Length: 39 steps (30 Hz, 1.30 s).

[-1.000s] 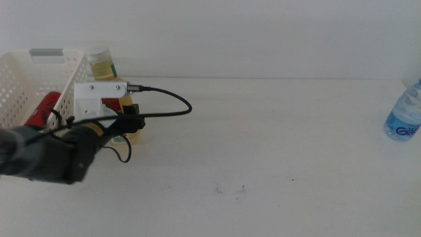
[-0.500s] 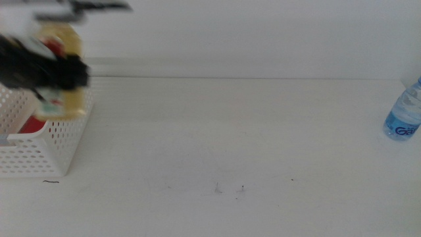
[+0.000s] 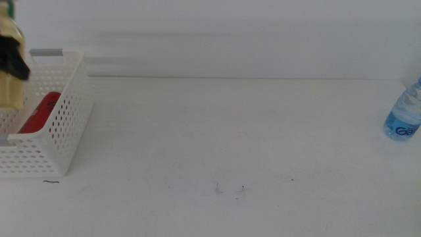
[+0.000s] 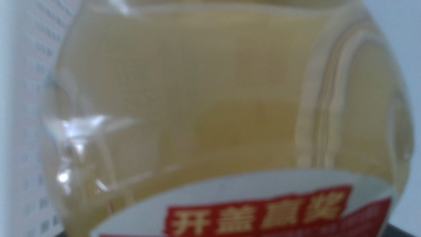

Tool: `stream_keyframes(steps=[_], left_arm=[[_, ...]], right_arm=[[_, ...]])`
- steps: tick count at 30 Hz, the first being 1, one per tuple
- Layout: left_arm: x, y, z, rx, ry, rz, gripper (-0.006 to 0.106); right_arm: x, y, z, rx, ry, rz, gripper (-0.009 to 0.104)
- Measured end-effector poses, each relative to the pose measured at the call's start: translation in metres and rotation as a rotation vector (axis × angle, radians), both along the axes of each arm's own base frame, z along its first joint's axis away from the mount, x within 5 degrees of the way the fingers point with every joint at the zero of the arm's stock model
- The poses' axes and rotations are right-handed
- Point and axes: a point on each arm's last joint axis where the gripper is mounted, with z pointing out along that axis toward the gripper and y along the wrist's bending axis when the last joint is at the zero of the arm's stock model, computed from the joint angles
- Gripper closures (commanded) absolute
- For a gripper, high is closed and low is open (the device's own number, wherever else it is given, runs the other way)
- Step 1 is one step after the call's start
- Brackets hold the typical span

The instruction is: Use arms to grab the bottles and put them into the dustbin to the left of the table.

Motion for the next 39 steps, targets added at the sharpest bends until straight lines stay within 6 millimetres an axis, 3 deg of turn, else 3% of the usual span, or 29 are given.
stream_keyframes(steps=[5, 8, 11, 15, 18, 22, 25, 29, 32, 36, 37, 39], left_arm=[[0.020, 0.005, -0.041, -0.030, 0.093, -0.009, 0.102], [0.029, 0.009, -0.058, -0.030, 0.111, -0.015, 0.095], [0.035, 0.011, -0.068, -0.021, 0.115, -0.027, 0.077], [0.040, 0.013, -0.078, -0.011, 0.112, -0.043, 0.037], [0.043, 0.014, -0.079, 0.006, 0.090, -0.069, 0.006], [0.044, 0.012, -0.068, 0.004, 0.033, -0.073, 0.007], [0.038, 0.009, -0.048, 0.014, -0.025, -0.071, 0.007], [0.017, 0.002, -0.007, 0.040, -0.154, -0.050, 0.007], [-0.011, -0.013, 0.021, 0.045, -0.273, -0.056, 0.007], [-0.065, -0.056, 0.050, 0.003, -0.463, -0.186, 0.007], [-0.091, -0.077, 0.059, -0.013, -0.550, -0.259, 0.007], [-0.119, -0.096, 0.064, -0.015, -0.621, -0.326, 0.007]], right_arm=[[0.000, 0.000, 0.000, 0.000, 0.000, 0.000, 0.003], [0.000, 0.000, 0.000, 0.000, 0.000, 0.000, 0.003], [0.000, 0.000, 0.000, 0.000, 0.000, 0.000, 0.003], [0.000, 0.000, 0.000, 0.000, 0.000, 0.000, 0.003], [0.000, 0.000, 0.000, 0.000, 0.000, 0.000, 0.003], [0.000, 0.000, 0.000, 0.000, 0.000, 0.000, 0.003], [0.000, 0.000, 0.000, 0.000, 0.000, 0.000, 0.003], [0.000, 0.000, 0.000, 0.000, 0.000, 0.000, 0.003], [0.000, 0.000, 0.000, 0.000, 0.000, 0.000, 0.003], [0.000, 0.000, 0.000, 0.000, 0.000, 0.000, 0.003], [0.000, 0.000, 0.000, 0.000, 0.000, 0.000, 0.003], [0.000, 0.000, 0.000, 0.000, 0.000, 0.000, 0.003]])
